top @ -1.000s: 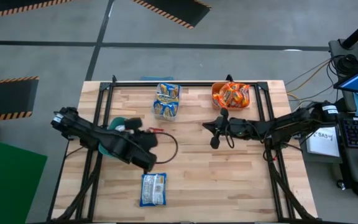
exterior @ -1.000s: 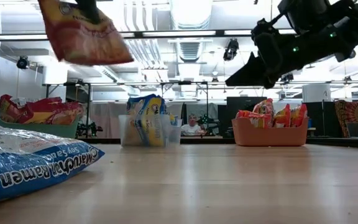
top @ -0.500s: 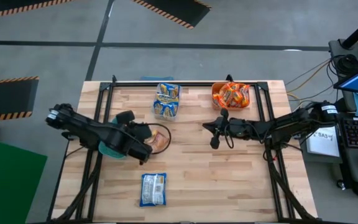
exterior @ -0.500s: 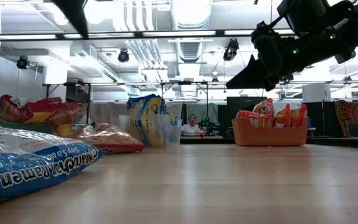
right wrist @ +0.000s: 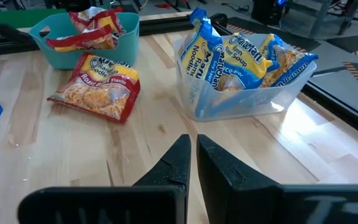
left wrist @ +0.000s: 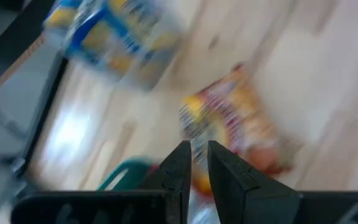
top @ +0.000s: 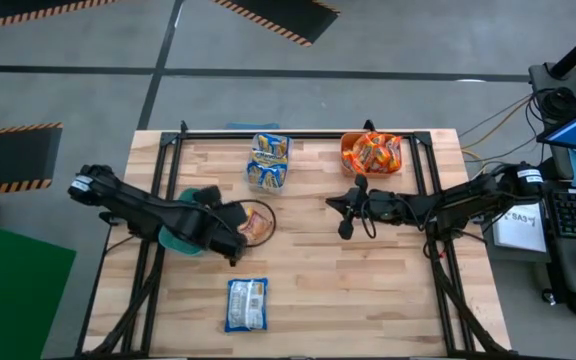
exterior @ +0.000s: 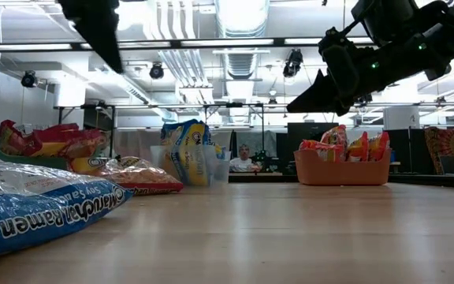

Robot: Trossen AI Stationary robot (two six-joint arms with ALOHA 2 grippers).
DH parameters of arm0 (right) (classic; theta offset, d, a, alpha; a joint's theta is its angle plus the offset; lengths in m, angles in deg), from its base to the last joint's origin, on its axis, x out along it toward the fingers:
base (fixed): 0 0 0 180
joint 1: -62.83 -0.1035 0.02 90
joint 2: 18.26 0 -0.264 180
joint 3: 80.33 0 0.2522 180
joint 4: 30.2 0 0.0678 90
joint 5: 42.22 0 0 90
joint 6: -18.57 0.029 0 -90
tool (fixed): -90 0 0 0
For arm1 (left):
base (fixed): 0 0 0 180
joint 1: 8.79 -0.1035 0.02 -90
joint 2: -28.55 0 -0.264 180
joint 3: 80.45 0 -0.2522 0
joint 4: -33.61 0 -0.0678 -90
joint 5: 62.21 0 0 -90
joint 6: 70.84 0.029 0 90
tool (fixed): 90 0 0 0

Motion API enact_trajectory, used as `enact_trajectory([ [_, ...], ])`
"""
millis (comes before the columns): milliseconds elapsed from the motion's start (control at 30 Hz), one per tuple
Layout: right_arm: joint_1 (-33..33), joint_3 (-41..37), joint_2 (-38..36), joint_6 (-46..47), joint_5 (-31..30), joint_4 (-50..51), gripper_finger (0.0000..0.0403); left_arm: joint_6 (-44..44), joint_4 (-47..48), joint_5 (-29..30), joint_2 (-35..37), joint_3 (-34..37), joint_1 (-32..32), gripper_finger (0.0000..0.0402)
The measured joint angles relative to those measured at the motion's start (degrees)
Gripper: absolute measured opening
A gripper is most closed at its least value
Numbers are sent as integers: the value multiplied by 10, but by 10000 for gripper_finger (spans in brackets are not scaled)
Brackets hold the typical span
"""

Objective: Sort Maruchan noodles
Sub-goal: Put the red noodle pack into the blue bin

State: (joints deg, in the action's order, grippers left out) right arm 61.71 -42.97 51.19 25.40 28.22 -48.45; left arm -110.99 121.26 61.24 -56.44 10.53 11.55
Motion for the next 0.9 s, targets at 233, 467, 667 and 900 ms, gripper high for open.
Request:
enact_trajectory([
  [233,0,0,0,2,0,0,18,84,-257,2,-11,111,-11,36],
  [467,0,2,0,2,0,0,18,67,-333,6,-62,159,-30,36],
  [667,0,2,0,3,0,0,18,70,-342,5,-119,149,-30,36],
  [900,0,3,0,3,0,0,18,91,-394,-3,-164,124,-30,36],
])
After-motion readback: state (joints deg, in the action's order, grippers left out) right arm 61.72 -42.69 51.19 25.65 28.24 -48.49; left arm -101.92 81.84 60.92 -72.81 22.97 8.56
